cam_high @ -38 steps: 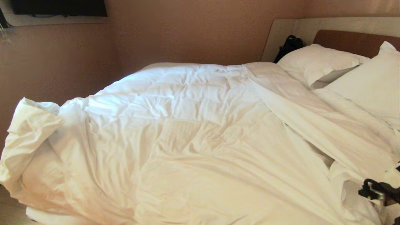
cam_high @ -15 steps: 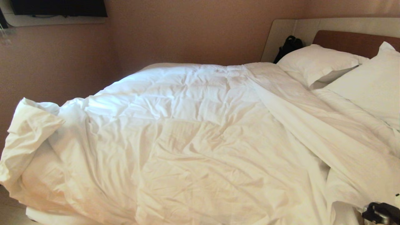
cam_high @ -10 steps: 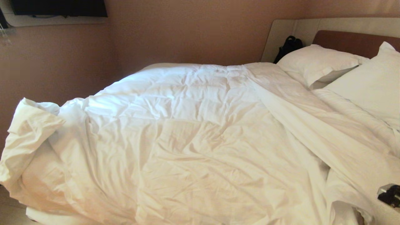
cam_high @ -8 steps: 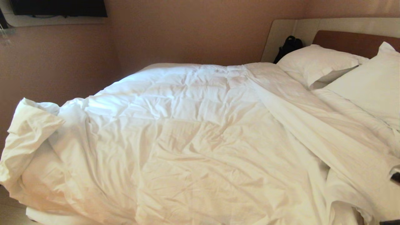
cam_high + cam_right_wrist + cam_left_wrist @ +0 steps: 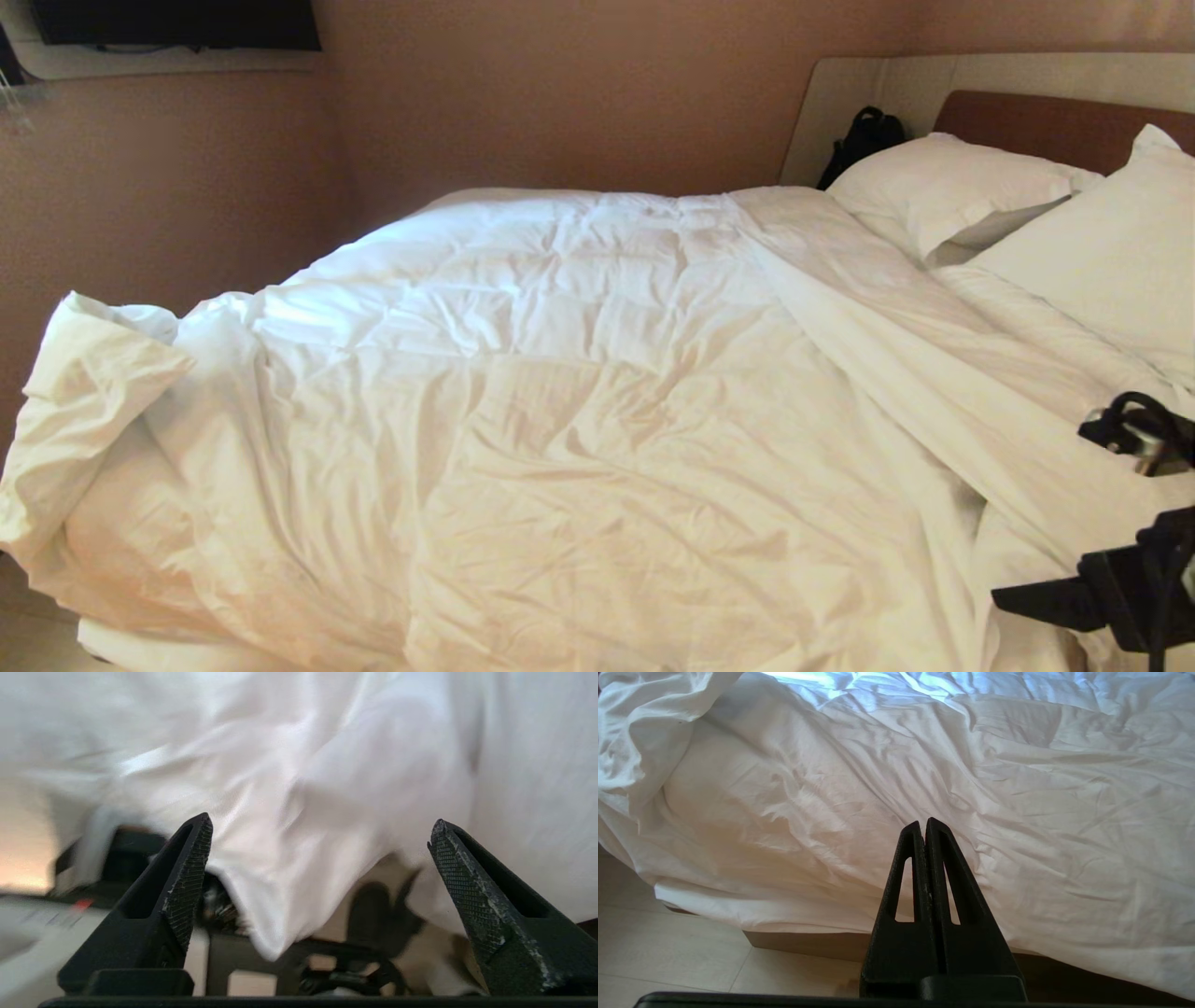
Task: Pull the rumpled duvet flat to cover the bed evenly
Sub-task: Flatten the corners of the folded blanket
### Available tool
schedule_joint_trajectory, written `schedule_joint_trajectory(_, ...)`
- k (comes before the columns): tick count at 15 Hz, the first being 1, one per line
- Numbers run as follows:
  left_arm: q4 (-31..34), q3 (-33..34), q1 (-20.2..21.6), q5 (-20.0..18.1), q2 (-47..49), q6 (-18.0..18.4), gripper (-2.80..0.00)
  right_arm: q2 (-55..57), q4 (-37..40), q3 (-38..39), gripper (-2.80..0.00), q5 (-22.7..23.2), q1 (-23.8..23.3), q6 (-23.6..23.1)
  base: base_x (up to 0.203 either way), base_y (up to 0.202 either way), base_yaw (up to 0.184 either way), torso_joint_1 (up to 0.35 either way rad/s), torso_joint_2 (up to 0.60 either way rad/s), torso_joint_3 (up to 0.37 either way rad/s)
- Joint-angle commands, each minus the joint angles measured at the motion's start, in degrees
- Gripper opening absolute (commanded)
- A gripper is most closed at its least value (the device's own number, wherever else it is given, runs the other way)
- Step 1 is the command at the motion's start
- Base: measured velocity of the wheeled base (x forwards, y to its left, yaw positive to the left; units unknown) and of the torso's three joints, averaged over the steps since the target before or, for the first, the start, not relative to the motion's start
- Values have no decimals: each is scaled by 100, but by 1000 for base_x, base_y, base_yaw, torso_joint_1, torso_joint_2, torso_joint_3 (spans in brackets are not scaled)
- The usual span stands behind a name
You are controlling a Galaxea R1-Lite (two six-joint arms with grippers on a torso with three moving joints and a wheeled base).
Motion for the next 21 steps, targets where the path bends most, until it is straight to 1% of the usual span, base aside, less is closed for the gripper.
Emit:
schedule_joint_trajectory(1,0,0,1,4,0,-3,-280,530,-226,-51,0,-2187,2,10,0,0,0,0,0,0)
schedule_joint_trajectory(5,0,0,1,4,0,-3,-280,751,-570,-317,0,-2196,-72,16,0,0,0,0,0,0)
schedule_joint_trajectory(6,0,0,1,-2,0,-3,-280,761,-583,-341,-280,-2184,-78,20,0,0,0,0,0,0)
schedule_joint_trajectory(8,-7,0,1,4,0,-3,-280,906,-624,-452,-280,-2157,-78,55,0,0,0,0,0,0)
schedule_joint_trajectory(15,0,0,1,-4,0,-3,-280,1170,-878,-406,-280,-2121,-69,125,0,0,0,0,0,0)
schedule_joint_trajectory(18,0,0,1,4,0,-3,-280,1464,-1173,-470,-280,-2156,-65,99,0,0,0,0,0,0)
schedule_joint_trajectory(21,0,0,1,4,0,-3,-280,1694,-1205,-783,-280,-2261,-34,98,0,0,0,0,0,0)
